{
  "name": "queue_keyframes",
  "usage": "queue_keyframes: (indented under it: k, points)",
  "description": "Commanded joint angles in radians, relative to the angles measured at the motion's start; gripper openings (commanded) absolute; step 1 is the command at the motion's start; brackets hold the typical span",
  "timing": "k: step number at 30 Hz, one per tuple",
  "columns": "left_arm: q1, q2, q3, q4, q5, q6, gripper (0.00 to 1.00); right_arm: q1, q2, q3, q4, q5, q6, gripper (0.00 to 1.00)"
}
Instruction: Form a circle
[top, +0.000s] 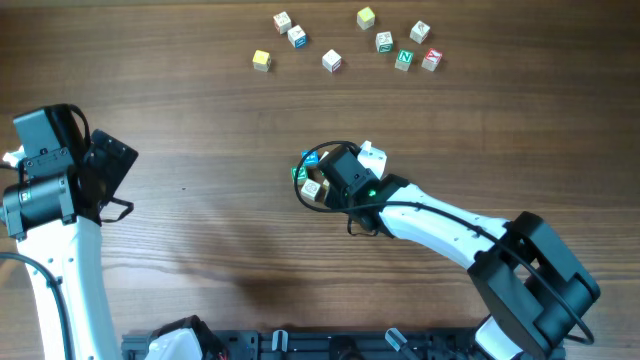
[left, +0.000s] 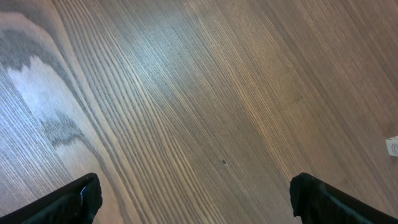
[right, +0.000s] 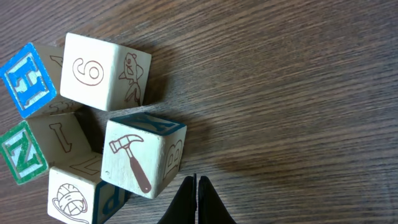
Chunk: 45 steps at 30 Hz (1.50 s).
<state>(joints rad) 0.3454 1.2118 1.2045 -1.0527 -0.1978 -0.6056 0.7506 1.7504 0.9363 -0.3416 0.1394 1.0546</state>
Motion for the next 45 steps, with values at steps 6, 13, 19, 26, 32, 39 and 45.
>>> queue_keyframes:
  k: [6, 13, 19, 26, 32, 39, 45]
  points:
    - [0.007, 0.002, 0.007, 0.000, -0.013, -0.012, 1.00, -0.006, 0.013, -0.002, 0.022, 0.013, 0.018, 0.05]
    - [0.007, 0.002, 0.007, 0.000, -0.013, -0.012, 1.00, -0.006, 0.013, -0.002, 0.042, 0.002, -0.007, 0.04]
    - [0.007, 0.002, 0.007, 0.000, -0.013, -0.012, 1.00, -0.006, 0.013, -0.002, 0.010, 0.024, 0.031, 0.05]
    - [0.007, 0.002, 0.007, 0.000, -0.013, -0.012, 1.00, -0.029, 0.032, -0.002, 0.011, 0.019, 0.045, 0.05]
    - [0.007, 0.002, 0.007, 0.000, -0.013, -0.012, 1.00, -0.032, 0.034, -0.002, 0.045, 0.001, 0.016, 0.05]
    - [0.007, 0.002, 0.007, 0.000, -0.013, -0.012, 1.00, -0.032, 0.034, -0.002, 0.060, -0.032, 0.015, 0.05]
    - [0.007, 0.002, 0.007, 0.000, -0.013, -0.012, 1.00, -0.032, 0.034, -0.002, 0.061, -0.045, 0.016, 0.05]
